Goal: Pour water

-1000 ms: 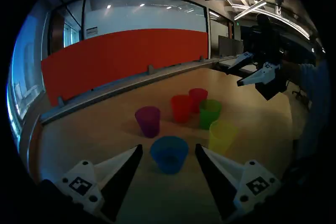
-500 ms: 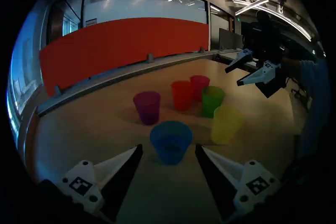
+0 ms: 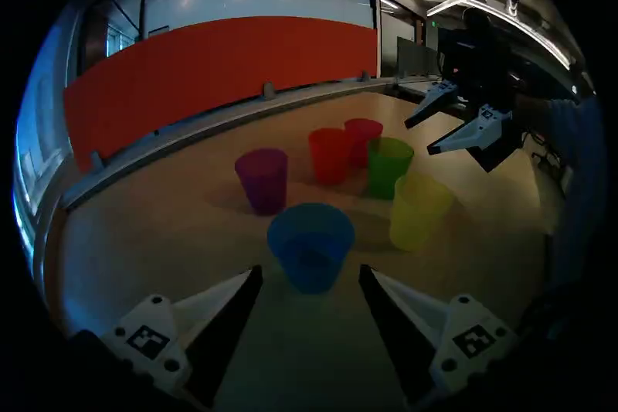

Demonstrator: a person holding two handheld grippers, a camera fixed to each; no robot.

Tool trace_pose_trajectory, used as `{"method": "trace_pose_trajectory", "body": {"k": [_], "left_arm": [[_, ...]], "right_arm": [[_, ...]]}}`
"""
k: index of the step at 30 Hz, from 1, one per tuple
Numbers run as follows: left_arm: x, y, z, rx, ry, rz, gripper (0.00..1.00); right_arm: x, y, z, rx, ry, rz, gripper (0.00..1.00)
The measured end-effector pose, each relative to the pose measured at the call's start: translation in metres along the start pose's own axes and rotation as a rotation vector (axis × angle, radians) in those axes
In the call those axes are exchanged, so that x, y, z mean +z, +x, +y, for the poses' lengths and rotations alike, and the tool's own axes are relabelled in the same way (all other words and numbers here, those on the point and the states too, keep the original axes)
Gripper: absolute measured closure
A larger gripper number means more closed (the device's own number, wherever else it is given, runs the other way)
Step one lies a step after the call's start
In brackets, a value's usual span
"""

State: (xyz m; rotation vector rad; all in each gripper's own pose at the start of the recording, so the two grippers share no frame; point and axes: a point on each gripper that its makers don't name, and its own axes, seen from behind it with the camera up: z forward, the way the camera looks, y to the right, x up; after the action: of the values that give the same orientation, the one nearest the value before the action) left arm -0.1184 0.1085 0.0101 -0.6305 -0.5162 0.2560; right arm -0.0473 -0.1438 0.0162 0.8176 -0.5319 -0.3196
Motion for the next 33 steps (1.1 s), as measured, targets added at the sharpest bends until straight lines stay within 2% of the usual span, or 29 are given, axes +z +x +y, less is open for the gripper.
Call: {"method": "trace_pose_trajectory", "body": {"k": [17,33], "left_arm": [[0.029,-0.011,-0.004,-0.014,-0.016,-0.049,0.07],[0.045,0.002,0.000,-0.024,-0.045,-0.034,0.07]], "right_arm": [[0.039,-0.011,0.001,-0.012,0.013,-0.034,0.00],[0.056,-0.004,0.000,-0.020,0.022,-0.031,0.00]]}}
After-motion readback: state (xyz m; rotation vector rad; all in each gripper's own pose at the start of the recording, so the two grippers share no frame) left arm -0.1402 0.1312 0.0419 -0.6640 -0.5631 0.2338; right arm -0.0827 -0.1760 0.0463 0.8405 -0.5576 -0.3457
